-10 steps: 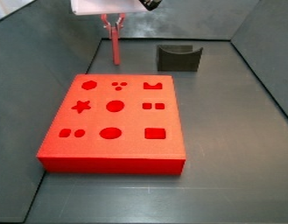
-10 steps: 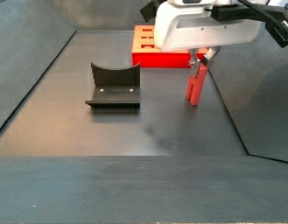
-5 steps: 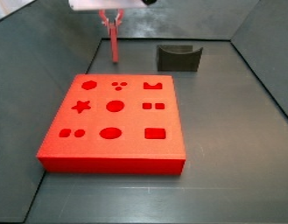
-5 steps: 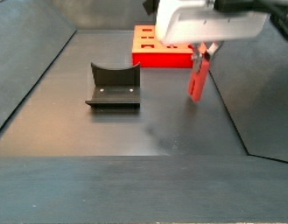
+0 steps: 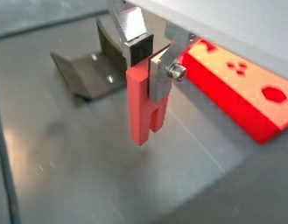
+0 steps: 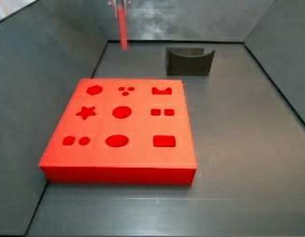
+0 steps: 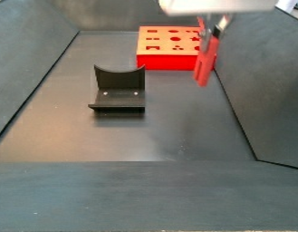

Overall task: Pick up the double-square object. Move up. Move to above the board. Insert the double-square object.
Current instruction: Move to above the board.

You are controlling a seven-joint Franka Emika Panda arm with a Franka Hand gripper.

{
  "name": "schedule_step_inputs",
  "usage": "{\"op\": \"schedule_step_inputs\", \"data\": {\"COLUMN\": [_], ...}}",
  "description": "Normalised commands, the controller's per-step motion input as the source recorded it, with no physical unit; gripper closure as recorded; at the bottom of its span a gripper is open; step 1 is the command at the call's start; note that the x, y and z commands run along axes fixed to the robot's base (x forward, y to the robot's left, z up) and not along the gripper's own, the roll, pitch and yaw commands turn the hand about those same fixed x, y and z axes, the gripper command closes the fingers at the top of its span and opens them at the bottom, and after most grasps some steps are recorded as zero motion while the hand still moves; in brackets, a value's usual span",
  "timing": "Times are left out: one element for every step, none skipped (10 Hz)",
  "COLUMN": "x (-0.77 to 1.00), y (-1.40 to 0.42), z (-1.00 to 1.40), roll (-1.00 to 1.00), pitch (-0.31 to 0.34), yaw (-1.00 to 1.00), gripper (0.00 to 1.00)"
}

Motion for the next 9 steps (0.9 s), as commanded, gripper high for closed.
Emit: {"op": "schedule_step_inputs", "data": {"x": [0.27, 0.25, 0.24, 0.23, 0.21, 0.20, 0.18, 0.16, 0.11], "y": [-0.06, -0.06, -0.05, -0.05, -0.05, -0.05, -0.05, -0.05, -0.04], "z": [1.00, 1.00, 1.00, 1.00, 1.00, 1.00, 1.00, 1.00, 0.82], "roll": [-0.18, -0.18, -0.16, -0.13, -0.11, -0.10, -0.09, -0.08, -0.07], "pitch": [-0.083, -0.043, 0.026, 0.057, 0.069, 0.070, 0.073, 0.073, 0.076], "yaw": [0.11, 0.09, 0.06, 0.04, 0.04, 0.03, 0.03, 0.03, 0.03], "gripper": [1.00, 1.00, 1.00, 1.00, 1.00, 1.00, 1.00, 1.00, 1.00]}}
